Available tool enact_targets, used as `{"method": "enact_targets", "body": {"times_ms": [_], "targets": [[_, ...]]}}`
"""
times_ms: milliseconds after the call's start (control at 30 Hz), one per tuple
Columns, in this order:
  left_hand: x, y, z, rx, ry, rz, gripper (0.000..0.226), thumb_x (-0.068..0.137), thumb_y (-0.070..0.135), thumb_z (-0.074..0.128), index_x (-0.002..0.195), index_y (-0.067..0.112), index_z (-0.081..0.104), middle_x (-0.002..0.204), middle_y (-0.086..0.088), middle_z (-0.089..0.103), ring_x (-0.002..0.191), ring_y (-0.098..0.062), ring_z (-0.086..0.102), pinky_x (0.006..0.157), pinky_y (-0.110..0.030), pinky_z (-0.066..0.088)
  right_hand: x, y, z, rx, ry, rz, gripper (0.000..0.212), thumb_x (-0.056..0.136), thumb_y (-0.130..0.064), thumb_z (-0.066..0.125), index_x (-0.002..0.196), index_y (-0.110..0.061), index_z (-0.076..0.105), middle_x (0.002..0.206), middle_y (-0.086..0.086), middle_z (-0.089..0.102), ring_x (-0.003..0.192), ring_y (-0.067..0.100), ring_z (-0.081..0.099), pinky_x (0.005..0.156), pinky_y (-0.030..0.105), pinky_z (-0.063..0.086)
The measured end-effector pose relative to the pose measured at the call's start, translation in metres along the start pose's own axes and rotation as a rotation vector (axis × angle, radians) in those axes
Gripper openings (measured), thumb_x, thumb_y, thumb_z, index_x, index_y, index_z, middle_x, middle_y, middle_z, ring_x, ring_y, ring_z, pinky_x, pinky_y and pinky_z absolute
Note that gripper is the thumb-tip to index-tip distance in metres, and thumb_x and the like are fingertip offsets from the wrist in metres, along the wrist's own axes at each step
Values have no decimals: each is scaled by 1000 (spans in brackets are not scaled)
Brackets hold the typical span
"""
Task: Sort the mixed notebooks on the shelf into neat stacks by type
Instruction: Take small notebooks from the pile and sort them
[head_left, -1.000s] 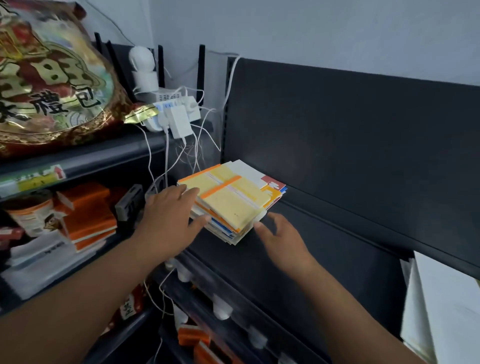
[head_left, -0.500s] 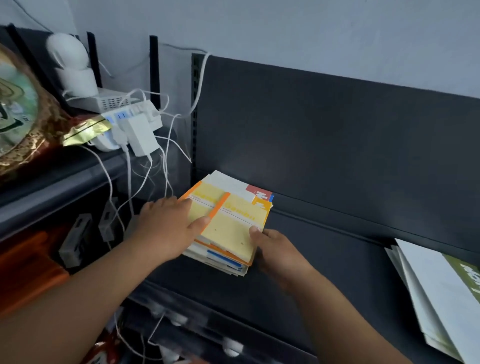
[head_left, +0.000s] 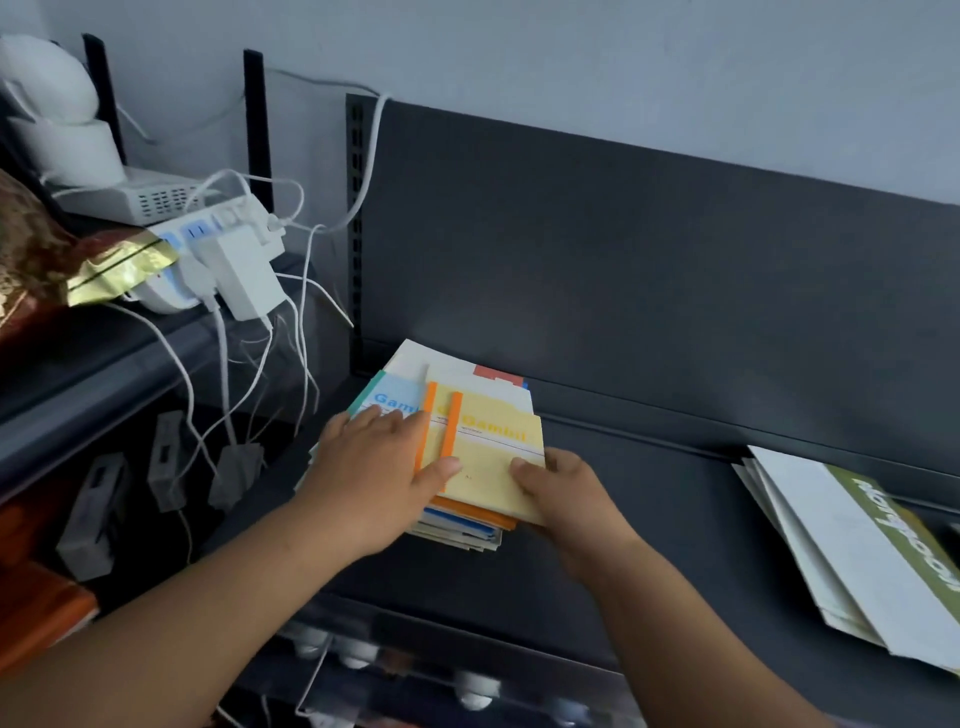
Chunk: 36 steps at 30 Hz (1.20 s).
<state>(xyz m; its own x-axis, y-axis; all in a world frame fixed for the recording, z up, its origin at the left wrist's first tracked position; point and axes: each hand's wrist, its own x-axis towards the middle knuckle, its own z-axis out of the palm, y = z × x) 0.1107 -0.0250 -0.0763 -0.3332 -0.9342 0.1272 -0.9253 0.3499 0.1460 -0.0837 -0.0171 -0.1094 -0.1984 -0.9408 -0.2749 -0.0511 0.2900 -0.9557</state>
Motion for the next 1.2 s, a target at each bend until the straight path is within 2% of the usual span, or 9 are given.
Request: {"method": "enact_targets", "body": {"times_ms": [100,200,367,500,633,733,900,1033,1200], "targets": [[2,-4,3,19,-30,-20,67,85,71,13,129,30,42,128,7,53,123,-16,42,106,-41,29,2,0,-2,54,24,48,35,94,-23,62,126,-12,55,114,6,68,100,22,67,72,33,54],[1,1,5,-16,-43,16,73,88,70,17,142,24,34,141,3,47,132,-19,37,111,-40,26,2,-2,-1,104,34,82,35,94,-22,62,125,-8,56,112,10,69,98,25,68,66,31,52],[7,-11,5,49,-88,-194,94,81,79,8,154,18,6,161,-15,7,148,-31,6,118,-46,7,-2,-8,-1,175,15,143,21,97,-17,58,115,-7,58,104,9,69,85,21,67,59,28,52],[5,-11,11,61,-89,-127,105,69,82,-4,150,20,18,155,-12,24,142,-30,21,117,-45,16,0,-8,2,200,24,190,24,94,-21,64,114,-9,57,105,10,69,93,24,68,69,35,57],[-3,1,12,-80,-68,25,95,75,80,7,151,24,16,154,1,30,140,-20,27,117,-39,21,-1,-9,1,254,30,176,23,94,-16,63,113,-7,56,106,12,69,97,28,68,87,46,57],[-3,2,9,-199,-42,57,82,85,72,21,153,25,14,152,5,34,137,-18,32,114,-35,27,-2,-9,-5,309,41,183,23,93,-13,63,114,-6,56,107,14,68,95,29,68,79,46,59],[4,-12,11,19,-73,-100,105,68,80,-9,153,21,7,159,-3,20,149,-26,3,120,-47,4,-3,-9,-6,330,39,201,24,93,-11,64,115,-7,56,107,13,69,94,28,69,68,41,59],[-2,-3,13,-4,-123,7,109,61,82,-16,154,25,-4,162,3,10,149,-19,-7,119,-46,-5,-4,-8,-4,309,47,172,28,92,-13,65,119,-8,56,108,12,69,92,28,69,62,36,58],[-3,4,11,-80,-129,24,105,62,80,-10,153,28,-5,158,9,24,149,-17,-2,119,-46,-5,-5,-6,-11,339,88,156,28,92,-8,63,120,-6,57,107,13,70,89,29,70,58,34,58]]}}
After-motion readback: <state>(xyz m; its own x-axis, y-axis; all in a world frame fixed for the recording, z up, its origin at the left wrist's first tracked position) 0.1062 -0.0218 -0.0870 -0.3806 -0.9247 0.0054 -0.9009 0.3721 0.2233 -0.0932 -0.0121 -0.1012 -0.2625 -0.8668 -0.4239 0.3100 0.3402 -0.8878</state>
